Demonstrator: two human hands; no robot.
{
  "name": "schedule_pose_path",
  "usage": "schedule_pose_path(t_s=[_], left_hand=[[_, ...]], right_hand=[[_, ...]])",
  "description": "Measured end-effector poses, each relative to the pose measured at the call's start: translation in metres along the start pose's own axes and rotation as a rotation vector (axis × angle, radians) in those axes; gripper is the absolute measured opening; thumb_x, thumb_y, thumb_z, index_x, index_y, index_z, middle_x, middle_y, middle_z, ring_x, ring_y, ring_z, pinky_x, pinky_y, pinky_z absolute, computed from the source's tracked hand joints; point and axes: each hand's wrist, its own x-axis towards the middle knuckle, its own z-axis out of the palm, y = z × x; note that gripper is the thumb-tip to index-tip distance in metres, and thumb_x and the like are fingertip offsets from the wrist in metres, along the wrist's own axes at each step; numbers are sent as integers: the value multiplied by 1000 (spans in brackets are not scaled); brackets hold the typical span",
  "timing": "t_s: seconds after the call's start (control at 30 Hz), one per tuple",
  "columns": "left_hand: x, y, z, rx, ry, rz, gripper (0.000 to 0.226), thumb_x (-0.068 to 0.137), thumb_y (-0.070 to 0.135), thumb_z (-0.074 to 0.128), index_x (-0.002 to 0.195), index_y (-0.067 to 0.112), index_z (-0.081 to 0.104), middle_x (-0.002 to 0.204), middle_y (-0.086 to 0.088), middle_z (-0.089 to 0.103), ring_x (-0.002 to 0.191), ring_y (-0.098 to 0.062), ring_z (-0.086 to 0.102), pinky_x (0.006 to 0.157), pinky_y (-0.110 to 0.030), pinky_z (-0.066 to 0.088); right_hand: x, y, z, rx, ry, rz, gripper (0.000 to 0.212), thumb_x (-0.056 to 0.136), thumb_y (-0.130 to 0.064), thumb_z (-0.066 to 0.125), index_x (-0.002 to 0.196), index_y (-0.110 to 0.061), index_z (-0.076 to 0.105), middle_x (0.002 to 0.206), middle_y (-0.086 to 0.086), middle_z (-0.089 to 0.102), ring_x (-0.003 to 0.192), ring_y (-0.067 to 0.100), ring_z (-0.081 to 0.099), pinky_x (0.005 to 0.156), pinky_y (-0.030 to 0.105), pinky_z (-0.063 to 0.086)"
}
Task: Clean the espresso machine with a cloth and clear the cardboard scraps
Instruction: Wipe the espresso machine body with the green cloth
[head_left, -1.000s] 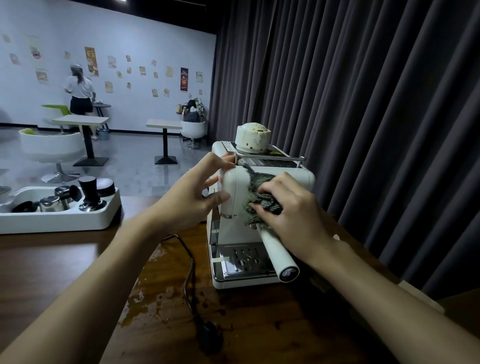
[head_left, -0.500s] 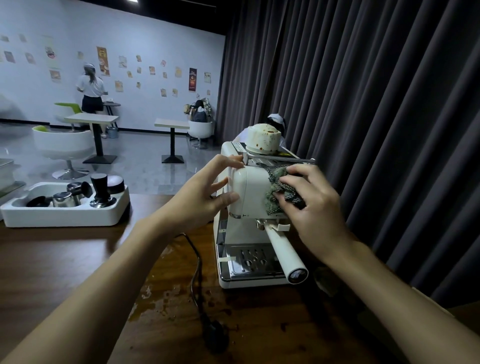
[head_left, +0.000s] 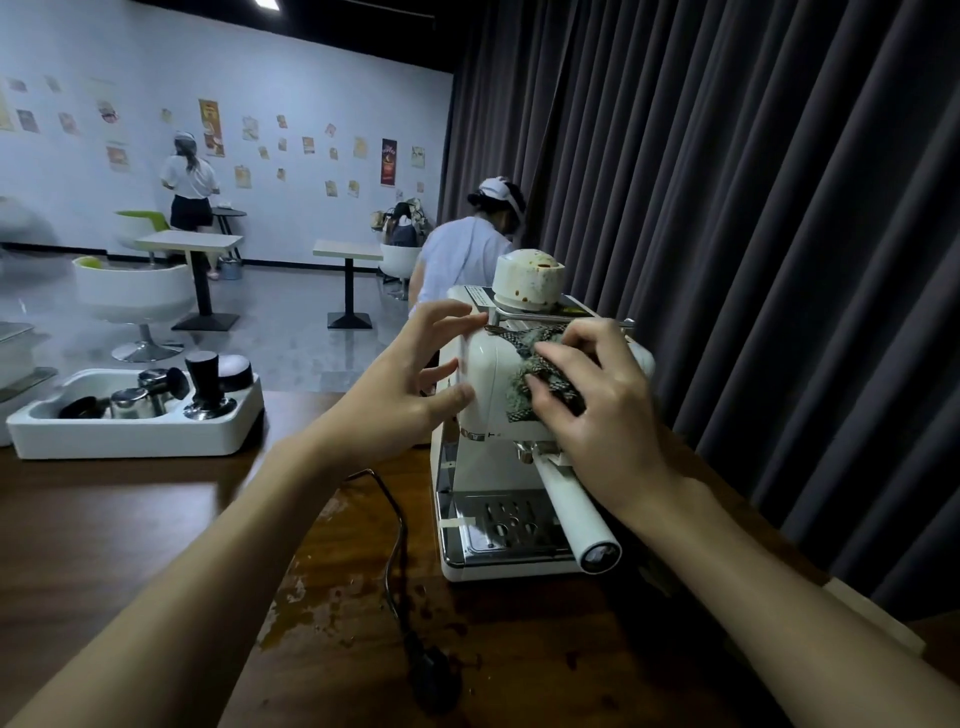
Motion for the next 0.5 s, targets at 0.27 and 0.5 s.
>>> schedule_pose_path(t_s=[0.27, 0.5], left_hand=[[4, 0, 0, -101, 51, -24, 51, 84, 3, 39, 131, 23, 43, 135, 23, 59, 137, 0, 45, 111, -31, 45], [4, 2, 7, 90, 98, 23, 37, 100, 15, 58, 134, 24, 46, 137, 20, 55, 131, 6, 48, 100, -15, 47]], right_hand=[[3, -12, 9, -28, -131, -101, 36, 83, -10, 75, 117, -2, 66, 115, 14, 56, 106, 28, 55, 89, 38, 50], [-20, 25, -13, -23, 8, -7, 32, 78, -1, 77, 108, 1, 67, 109, 14, 57, 103, 29, 58, 92, 35, 49]])
